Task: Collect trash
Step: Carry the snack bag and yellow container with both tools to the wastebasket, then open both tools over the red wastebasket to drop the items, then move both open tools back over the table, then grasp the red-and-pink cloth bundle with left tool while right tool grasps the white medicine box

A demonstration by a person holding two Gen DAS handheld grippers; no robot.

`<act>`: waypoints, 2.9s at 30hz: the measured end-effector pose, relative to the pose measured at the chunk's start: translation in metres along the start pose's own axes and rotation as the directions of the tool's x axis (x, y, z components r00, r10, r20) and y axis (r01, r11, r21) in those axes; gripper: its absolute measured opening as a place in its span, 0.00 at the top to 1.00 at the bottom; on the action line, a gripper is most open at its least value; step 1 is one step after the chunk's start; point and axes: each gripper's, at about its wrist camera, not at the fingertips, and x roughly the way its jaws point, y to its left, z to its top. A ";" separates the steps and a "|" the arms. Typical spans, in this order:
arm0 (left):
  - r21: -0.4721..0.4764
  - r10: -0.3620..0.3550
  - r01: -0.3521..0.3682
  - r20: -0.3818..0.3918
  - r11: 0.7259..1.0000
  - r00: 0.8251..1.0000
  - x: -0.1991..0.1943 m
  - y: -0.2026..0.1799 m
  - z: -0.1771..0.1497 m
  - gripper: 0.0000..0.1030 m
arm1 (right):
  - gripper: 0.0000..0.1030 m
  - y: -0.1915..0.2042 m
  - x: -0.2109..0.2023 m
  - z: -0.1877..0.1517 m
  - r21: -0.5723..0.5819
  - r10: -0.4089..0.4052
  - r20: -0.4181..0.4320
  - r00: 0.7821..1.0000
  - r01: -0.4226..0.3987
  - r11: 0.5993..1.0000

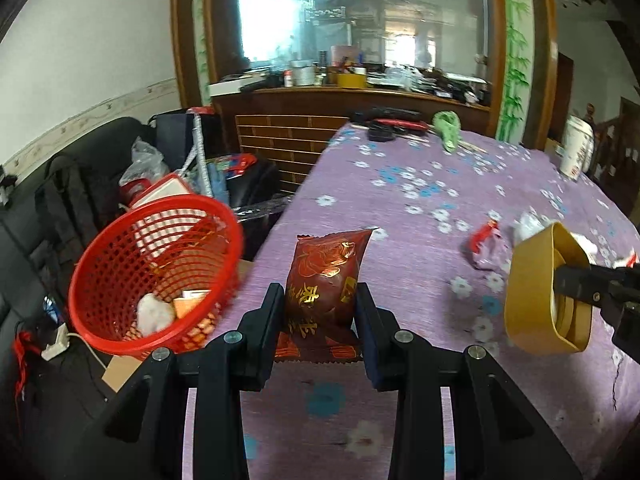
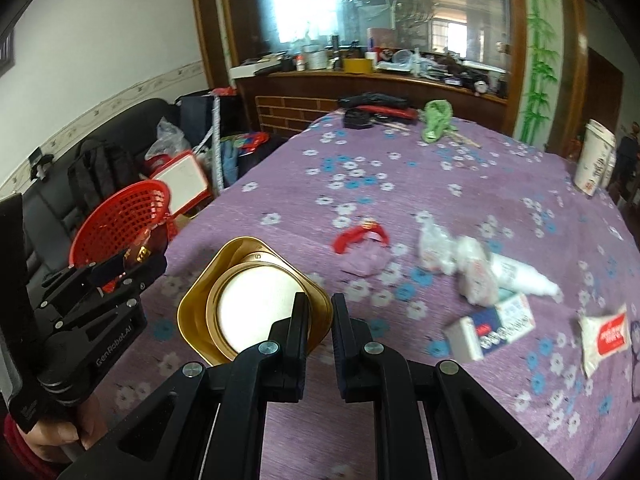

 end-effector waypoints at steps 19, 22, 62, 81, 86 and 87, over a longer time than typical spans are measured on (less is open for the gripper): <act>-0.195 0.117 -0.120 -0.029 0.973 0.993 0.014 0.147 0.023 0.67 | 0.88 0.101 0.054 0.073 -0.112 0.142 -0.060 0.988 -0.148 0.983; -0.208 0.114 -0.123 -0.052 0.970 0.992 0.023 0.162 0.024 0.67 | 0.88 0.125 0.065 0.089 -0.126 0.168 -0.061 0.984 -0.174 0.977; 0.117 -0.135 0.147 -0.106 0.982 0.985 0.009 -0.047 0.007 0.31 | 0.65 -0.092 -0.028 -0.027 0.324 0.040 -0.012 0.999 -0.034 0.945; 0.193 -0.151 0.207 -0.271 0.959 0.951 0.097 -0.169 0.049 0.28 | 0.55 -0.192 -0.056 -0.060 0.565 0.017 0.037 0.999 -0.035 0.824; 0.198 -0.155 0.218 -0.290 0.956 0.944 0.120 -0.178 0.044 0.45 | 0.52 -0.193 -0.050 -0.059 0.577 0.025 0.019 1.000 -0.031 0.816; 0.190 -0.169 0.232 -0.299 0.954 0.939 0.123 -0.178 0.042 0.49 | 0.49 -0.193 -0.049 -0.058 0.578 0.026 0.017 1.000 -0.031 0.815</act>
